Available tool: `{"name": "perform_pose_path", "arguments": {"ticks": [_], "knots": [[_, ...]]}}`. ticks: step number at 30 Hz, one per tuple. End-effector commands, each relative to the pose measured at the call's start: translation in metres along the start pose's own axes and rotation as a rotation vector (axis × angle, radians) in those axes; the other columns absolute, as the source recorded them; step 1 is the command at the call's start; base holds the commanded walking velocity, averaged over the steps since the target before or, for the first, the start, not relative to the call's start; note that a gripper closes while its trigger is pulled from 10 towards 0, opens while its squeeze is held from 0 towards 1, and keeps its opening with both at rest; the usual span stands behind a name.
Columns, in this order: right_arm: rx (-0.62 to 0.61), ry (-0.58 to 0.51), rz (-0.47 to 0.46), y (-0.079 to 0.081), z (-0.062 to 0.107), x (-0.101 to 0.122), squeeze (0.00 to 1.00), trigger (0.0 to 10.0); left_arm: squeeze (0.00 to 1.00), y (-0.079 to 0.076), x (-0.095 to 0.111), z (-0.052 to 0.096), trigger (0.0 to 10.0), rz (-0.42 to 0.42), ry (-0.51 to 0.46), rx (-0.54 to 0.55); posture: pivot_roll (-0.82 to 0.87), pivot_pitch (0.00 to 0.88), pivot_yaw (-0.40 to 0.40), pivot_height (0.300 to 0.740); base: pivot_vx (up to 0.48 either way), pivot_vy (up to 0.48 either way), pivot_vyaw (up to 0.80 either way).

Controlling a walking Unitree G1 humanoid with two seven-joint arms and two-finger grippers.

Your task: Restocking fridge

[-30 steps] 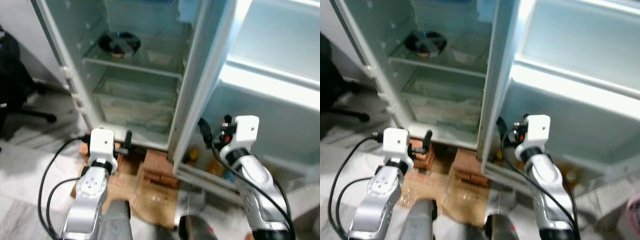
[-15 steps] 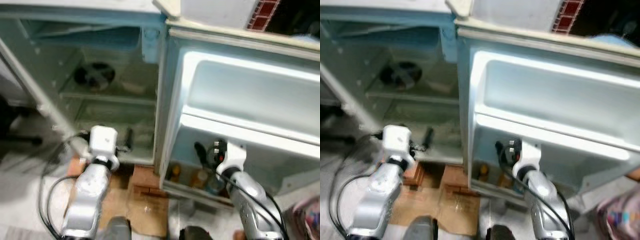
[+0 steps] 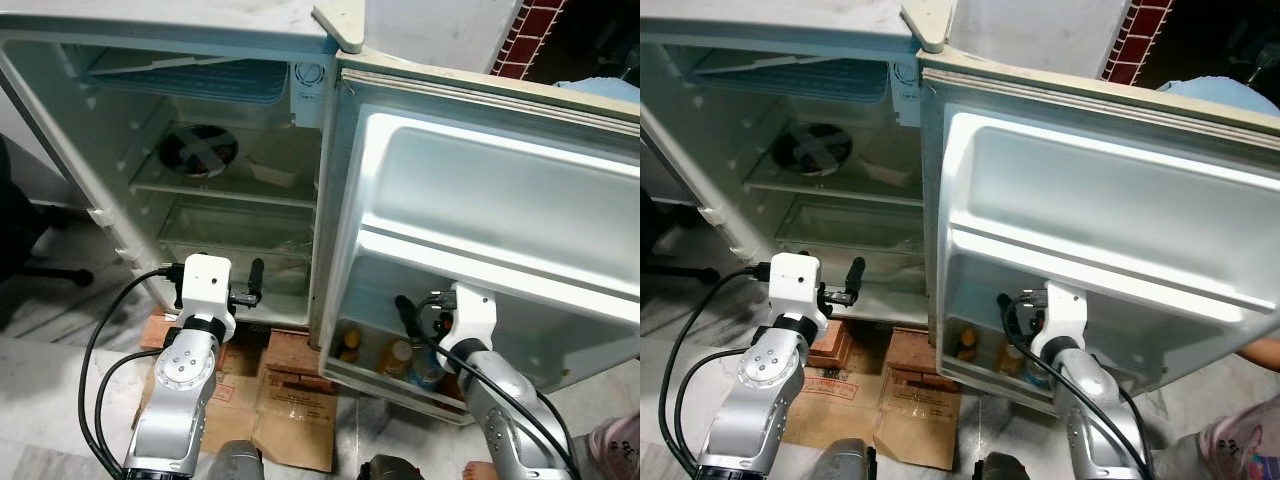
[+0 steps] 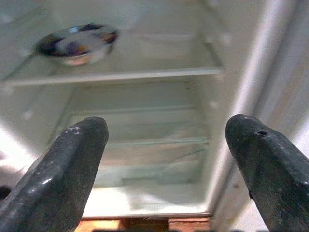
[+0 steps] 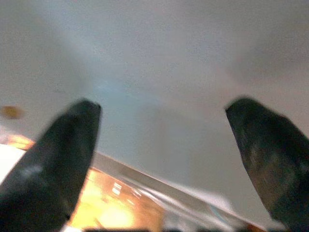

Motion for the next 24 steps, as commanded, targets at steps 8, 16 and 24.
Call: {"name": "perform_pose_path", "arguments": {"ticks": [8,16,24], "knots": [[0.046,-0.233,0.025,-0.008,0.009,0.059,0.0,10.0,0.0,-0.004,0.0,-0.002,10.0,-0.001,-0.003,-0.011,0.02,0.0,-0.046,0.74,0.0,-0.29,0.0],[0.227,-0.16,0.037,-0.007,0.014,0.051,0.0,10.0,0.0,-0.003,0.001,-0.004,10.0,0.013,-0.01,-0.006,0.02,0.0,-0.043,0.74,0.0,-0.069,0.0],[0.478,-0.032,0.037,-0.005,0.024,0.041,0.0,10.0,0.0,-0.004,0.001,-0.006,10.0,0.025,-0.01,0.003,0.02,0.0,-0.042,0.74,0.0,0.0,0.0]]}}
Point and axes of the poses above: a point about 5 cm out from each wrist's last joint towards the gripper, its own z axis pointing back from the gripper into the wrist, its own x axis along the axis of the wrist's last joint, y = z × x, the point moved 1 cm from there along -z, pointing out of the wrist towards the gripper, and after that the axes turned 7 degrees about z, right-handed, at the moved point
